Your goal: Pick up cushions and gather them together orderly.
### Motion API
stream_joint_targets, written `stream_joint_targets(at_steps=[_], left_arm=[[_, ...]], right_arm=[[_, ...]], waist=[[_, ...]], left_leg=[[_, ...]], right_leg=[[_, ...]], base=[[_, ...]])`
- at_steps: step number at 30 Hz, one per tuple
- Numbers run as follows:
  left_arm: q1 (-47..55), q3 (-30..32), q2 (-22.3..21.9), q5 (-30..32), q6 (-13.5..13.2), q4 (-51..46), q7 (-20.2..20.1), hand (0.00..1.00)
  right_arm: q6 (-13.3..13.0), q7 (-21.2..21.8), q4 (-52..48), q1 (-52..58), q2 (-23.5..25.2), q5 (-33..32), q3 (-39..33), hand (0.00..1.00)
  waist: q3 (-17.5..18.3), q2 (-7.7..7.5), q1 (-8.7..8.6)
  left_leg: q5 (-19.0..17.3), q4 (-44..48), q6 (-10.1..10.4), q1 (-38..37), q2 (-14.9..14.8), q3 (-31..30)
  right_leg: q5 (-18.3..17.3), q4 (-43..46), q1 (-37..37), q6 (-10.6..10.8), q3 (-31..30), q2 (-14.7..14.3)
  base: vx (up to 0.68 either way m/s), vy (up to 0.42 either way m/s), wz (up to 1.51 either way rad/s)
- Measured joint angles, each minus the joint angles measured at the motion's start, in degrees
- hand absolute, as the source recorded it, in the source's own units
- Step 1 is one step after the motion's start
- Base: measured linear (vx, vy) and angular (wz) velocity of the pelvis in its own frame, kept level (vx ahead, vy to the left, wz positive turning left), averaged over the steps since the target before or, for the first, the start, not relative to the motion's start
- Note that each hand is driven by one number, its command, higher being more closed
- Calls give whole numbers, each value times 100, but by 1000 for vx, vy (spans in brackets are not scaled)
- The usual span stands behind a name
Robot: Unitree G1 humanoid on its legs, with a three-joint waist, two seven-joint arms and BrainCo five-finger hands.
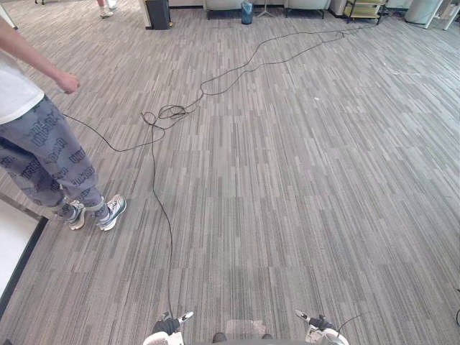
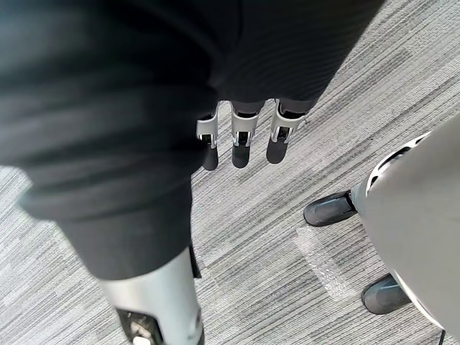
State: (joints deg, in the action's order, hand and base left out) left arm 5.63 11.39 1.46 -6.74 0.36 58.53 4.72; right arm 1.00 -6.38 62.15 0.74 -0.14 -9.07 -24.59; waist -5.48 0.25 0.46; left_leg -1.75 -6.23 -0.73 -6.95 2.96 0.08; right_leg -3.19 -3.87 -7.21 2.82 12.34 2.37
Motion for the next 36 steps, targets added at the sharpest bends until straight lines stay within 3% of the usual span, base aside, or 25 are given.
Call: stream_joint_targets(at_steps=[6, 7, 8, 9, 10, 11, 13, 15, 16, 18, 19, 20, 21, 22, 24, 25, 26, 28, 29, 31, 32, 33, 34, 36], left_arm=[[-50, 110, -10, -4, 12, -159, 7, 0], [-51, 141, -1, -7, 15, -224, 9, 0], [-45, 298, -11, -7, 22, -329, 8, 0], [-43, 328, -16, -8, 24, -357, 9, 0], [-36, 360, -8, -5, 43, -473, 5, 0], [-54, 387, -15, -5, 46, -512, 5, 0], [-117, 549, -95, -9, 40, -752, 5, 0], [-123, 544, -116, -16, 41, -807, 6, 0], [-116, 497, -133, -24, 37, -836, 6, 0], [-139, 441, -164, -93, 19, -863, 5, 0], [-150, 438, -177, -148, 8, -889, 7, 0], [-143, 435, -186, -199, -2, -934, 14, 0], [-133, 433, -185, -206, -5, -938, 18, 0], [-116, 431, -135, -230, -14, -939, 29, 0], [-120, 431, -93, -240, -14, -941, 35, 0], [-126, 408, -36, -238, -12, -938, 41, 0], [-136, 382, -12, -239, -4, -934, 43, 0], [-185, 234, 68, -244, 10, -781, 50, 0], [-225, 116, 73, -245, 15, -706, 62, 0], [-301, 90, -69, -244, 14, -653, 70, 0], [-317, 91, -102, -244, 14, -649, 70, 0], [-483, 104, -165, -241, 15, -572, 71, 0], [-559, 102, -186, -240, 18, -522, 71, 0], [-729, 117, -282, -237, 16, -346, 69, 0]], right_arm=[[-39, -51, -274, 112, 45, -62, 4, 0], [-64, -54, -336, 164, 134, -100, 3, 0], [-62, -61, -493, 208, 209, -113, 2, 0], [-72, -61, -536, 226, 228, -114, 3, 0], [-79, -62, -683, 269, 255, -232, 8, 0], [-79, -63, -729, 288, 262, -235, 11, 0], [-93, -73, -771, 253, 303, -262, 139, 0], [-93, -89, -811, 258, 252, -283, 235, 0], [-80, -97, -916, 253, 249, -289, 256, 0], [-75, -96, -967, 173, 262, -288, 260, 0], [-76, -94, -968, 122, 257, -288, 270, 0], [-74, -91, -956, 116, 254, -286, 307, 0], [-74, -89, -949, 122, 248, -285, 316, 0], [-70, -88, -886, 153, 283, -276, 339, 0], [-65, -74, -889, 127, 406, -264, 343, 0], [-27, -31, -892, 144, 397, -227, 388, 0], [-29, -33, -923, 145, 401, -224, 382, 0], [-70, -12, -1005, 149, 406, -226, 390, 0], [-80, -2, -1020, 199, 404, -225, 390, 0], [-88, 17, -1219, 331, 406, -222, 414, 0], [-116, 18, -1265, 332, 410, -222, 415, 0], [-151, 41, -1356, 315, 420, -216, 417, 0], [-154, 46, -1382, 311, 427, -220, 379, 0], [-206, 30, -1361, 271, 385, -217, 209, 0]], waist=[[-150, -46, 1], [-209, -98, 2], [-259, -167, 22], [-267, -178, 25], [-290, -188, 31], [-299, -191, 10], [-377, -202, 49], [-410, -173, 63], [-405, -106, 65], [-400, -94, 110], [-395, -98, 158], [-374, -121, 246], [-360, -142, 291], [-221, -238, 301], [-192, -328, 309], [-125, -432, 312], [-132, -454, 317], [-174, -464, 300], [-246, -417, 256], [-294, -274, 232], [-284, -256, 211], [-315, -274, 159], [-320, -290, 134], [-335, -280, -13]], left_leg=[[-70, 34, 81, 189, -11, -158], [-226, 222, 108, 240, -2, -141], [-618, 894, 142, 462, 8, -35], [-717, 1113, 140, 537, -1, 21], [-1059, 2156, 210, 915, -70, 489], [-1121, 2497, 225, 1050, -109, 616], [-1311, 4326, 291, 1838, -467, 1204], [-1604, 4636, 221, 2052, -765, 1432], [-1688, 4614, 263, 2261, -942, 1522], [-1616, 4094, 231, 2560, -1010, 1569], [-1312, 3484, 264, 2728, -927, 1586], [-781, 3103, 295, 2816, -840, 1519], [-608, 3090, 282, 2817, -783, 1483], [-777, 3161, 129, 2895, -609, 1549], [-956, 3329, -26, 2922, -585, 1671], [-1164, 3412, -157, 2831, -524, 1754], [-1214, 3416, -182, 2754, -519, 1793], [-1402, 3165, -245, 2122, -504, 1851], [-1430, 2876, -288, 1486, -493, 1849], [-1450, 2228, -271, 531, -516, 1861], [-1494, 2066, -263, 352, -522, 1852], [-1683, 1710, -121, -61, -516, 1808], [-1757, 1695, -100, -143, -518, 1804], [-1898, 1597, -77, -413, -521, 1729]], right_leg=[[-673, 1058, 539, -32, 234, 158], [-836, 1271, 586, -40, 241, 208], [-1012, 1512, 609, -79, 228, 280], [-1050, 1563, 604, -80, 217, 288], [-1197, 1689, 531, -101, 235, 304], [-1213, 1688, 496, -100, 264, 306], [-1264, 1546, 227, -184, 281, 307], [-1362, 1525, 89, -264, 278, 278], [-1410, 1509, -7, -254, 276, 292], [-1493, 1352, -171, -234, 243, 444], [-1549, 1233, -290, -200, 214, 586], [-1631, 1091, -347, -142, 139, 713], [-1645, 1037, -375, -124, 89, 754], [-1588, 1023, -357, -182, -88, 904], [-1344, 1328, -166, -107, -424, 1018], [-1172, 1833, 35, 161, -641, 1129], [-1111, 2078, 156, 253, -695, 1161], [-537, 4103, 884, 612, -1056, 1197], [-559, 5461, 1297, 598, -1046, 1159], [-788, 6538, 1995, 305, -666, 1048], [-849, 6619, 2193, 211, -536, 996], [-1077, 6484, 2822, 119, -172, 809], [-1131, 6235, 3030, 126, -61, 748], [-1102, 5064, 3406, 7, 446, 614]], base=[[20, -18, 20], [122, -23, 5], [107, -20, 1], [150, -40, 0], [117, -46, 9], [215, -77, 14], [164, -35, 3], [173, 36, -4], [273, 102, -4], [248, 153, -7], [355, 290, -14], [379, 311, -19], [467, 335, -22], [482, 290, -12], [513, 301, -8], [424, 236, -11], [545, 269, -26], [514, 206, -32], [459, 142, -31], [416, 107, -39], [498, 87, -36], [420, 48, -16], [521, 8, 2], [419, -45, 35]])
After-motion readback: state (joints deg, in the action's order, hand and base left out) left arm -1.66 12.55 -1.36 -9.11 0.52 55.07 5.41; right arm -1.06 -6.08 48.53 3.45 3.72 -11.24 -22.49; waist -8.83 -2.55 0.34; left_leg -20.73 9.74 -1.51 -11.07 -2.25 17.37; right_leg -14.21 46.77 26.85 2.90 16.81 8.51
